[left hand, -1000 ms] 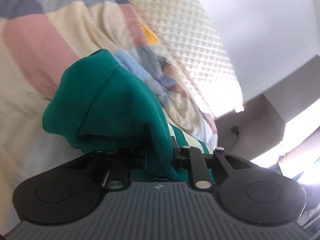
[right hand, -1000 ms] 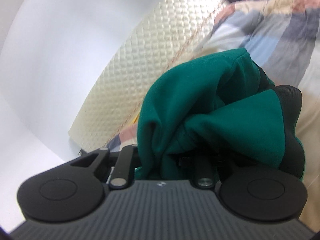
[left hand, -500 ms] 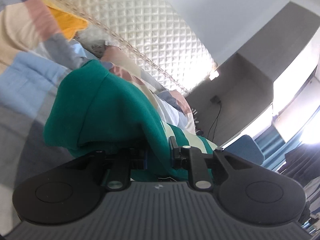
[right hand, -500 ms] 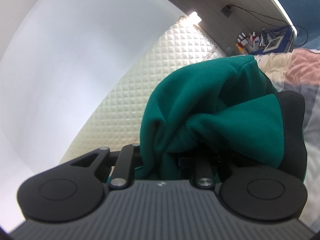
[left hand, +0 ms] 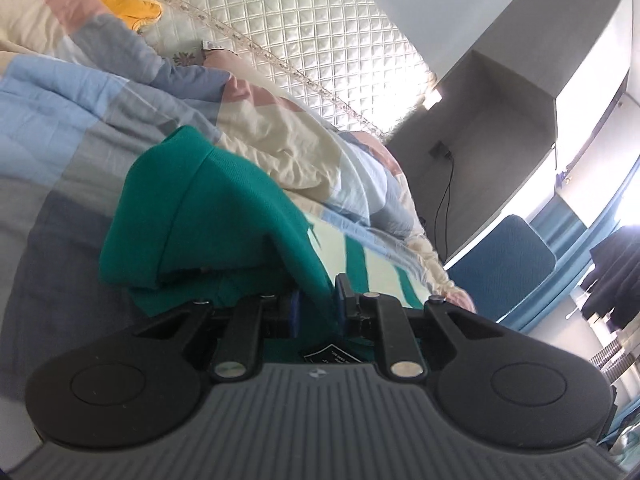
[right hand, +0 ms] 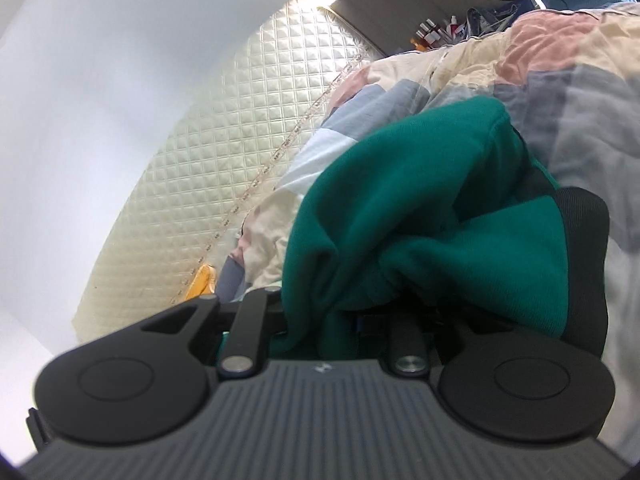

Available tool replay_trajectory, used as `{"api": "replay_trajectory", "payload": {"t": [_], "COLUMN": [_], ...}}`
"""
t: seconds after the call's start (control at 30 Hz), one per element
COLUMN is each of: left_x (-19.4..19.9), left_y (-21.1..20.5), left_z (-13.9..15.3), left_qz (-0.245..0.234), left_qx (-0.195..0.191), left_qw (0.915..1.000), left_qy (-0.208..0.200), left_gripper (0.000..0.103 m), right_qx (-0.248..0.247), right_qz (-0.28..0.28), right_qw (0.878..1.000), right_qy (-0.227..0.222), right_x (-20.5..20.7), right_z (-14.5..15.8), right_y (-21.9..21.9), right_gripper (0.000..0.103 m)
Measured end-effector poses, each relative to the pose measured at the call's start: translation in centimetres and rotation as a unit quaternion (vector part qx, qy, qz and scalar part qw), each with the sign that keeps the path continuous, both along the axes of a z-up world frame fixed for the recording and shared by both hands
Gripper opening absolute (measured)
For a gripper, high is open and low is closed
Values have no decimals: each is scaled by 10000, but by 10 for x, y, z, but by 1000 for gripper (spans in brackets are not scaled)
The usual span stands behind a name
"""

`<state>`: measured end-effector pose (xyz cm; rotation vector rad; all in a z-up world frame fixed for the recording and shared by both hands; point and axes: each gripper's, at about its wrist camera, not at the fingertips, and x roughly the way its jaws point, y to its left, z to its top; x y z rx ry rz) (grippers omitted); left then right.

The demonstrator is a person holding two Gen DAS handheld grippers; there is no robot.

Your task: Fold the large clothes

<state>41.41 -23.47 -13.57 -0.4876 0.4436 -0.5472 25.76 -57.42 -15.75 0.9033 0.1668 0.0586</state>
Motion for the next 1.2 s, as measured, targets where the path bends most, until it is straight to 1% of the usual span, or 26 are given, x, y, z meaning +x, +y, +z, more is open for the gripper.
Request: {"api": "replay_trajectory", "payload": {"t": [0.07, 0.13, 0.17, 0.23, 0.27, 0.3, 0.33, 0.37, 0.4, 0.43, 0.47, 0.53, 0.57, 0.63, 0.67, 0.73, 0.8, 0.9, 1.03, 1.13, 1.2], "left_x": [-11, -21, -25, -30, -31, -32, -33, -34, -35, -39, -44, -63, -72, -86, -94, -113, -131, -166, -219, -259, -285], "left_y": [-3, -7, -10, -17, -18, -18, -17, -15, -14, -13, -11, -6, -3, 1, 2, 2, 0, -3, 1, 11, 17], "left_z": [-11, -23, -28, -33, -33, -32, -30, -27, -24, -20, -16, -6, 0, 14, 24, 48, 74, 112, 164, 193, 206], "left_qz": [29, 92, 66, 79, 106, 129, 150, 143, 127, 100, 104, 172, 177, 207, 176, 118, 48, 12, -91, -118, -134], "left_qx": [216, 413, 509, 753, 813, 815, 804, 791, 797, 806, 808, 840, 859, 920, 884, 881, 946, 1113, 1299, 1364, 1456], "left_qw": [9998, 9991, 9987, 9971, 9966, 9966, 9966, 9966, 9963, 9961, 9960, 9961, 9960, 9952, 9957, 9960, 9954, 9928, 9870, 9839, 9811], "left_qy": [-15, 48, 17, -119, -119, -52, 62, 182, 281, 349, 354, 229, 189, 272, 227, 37, -114, -441, -938, -1146, -1264], "left_gripper": [20, 20, 21, 21, 22, 22, 25, 32, 35, 42, 48, 54, 55, 55, 55, 55, 55, 55, 55, 55, 55], "right_qx": [160, 16, -58, 1, 76, 180, 250, 276, 306, 376, 504, 752, 862, 1099, 1137, 976, 756, 489, 9, -381, -771], "right_qz": [-23, -32, -38, -68, -98, -141, -190, -236, -298, -368, -433, -557, -600, -676, -685, -704, -725, -688, -530, -323, -207], "right_qw": [9999, 9999, 9999, 9999, 9998, 9996, 9993, 9990, 9984, 9977, 9967, 9940, 9930, 9903, 9901, 9923, 9945, 9960, 9952, 9930, 9906], "right_qy": [32, 111, 141, 121, 125, 154, 205, 271, 358, 432, 476, 562, 546, 511, 448, 281, 81, -292, -824, -1070, -1110], "right_x": [-7, -12, -13, -14, -16, -17, -16, -18, -21, -25, -28, -42, -52, -73, -84, -105, -126, -152, -187, -211, -225], "right_z": [-14, -24, -29, -38, -39, -37, -37, -34, -32, -29, -28, -25, -23, -19, -15, 2, 28, 74, 142, 184, 206], "right_y": [1, 4, 6, 5, 6, 6, 6, 8, 10, 11, 10, 9, 8, 7, 7, 8, 12, 19, 40, 61, 81], "right_gripper": [25, 26, 26, 26, 26, 27, 27, 29, 32, 33, 33, 34, 34, 33, 33, 33, 33, 33, 33, 33, 33]}}
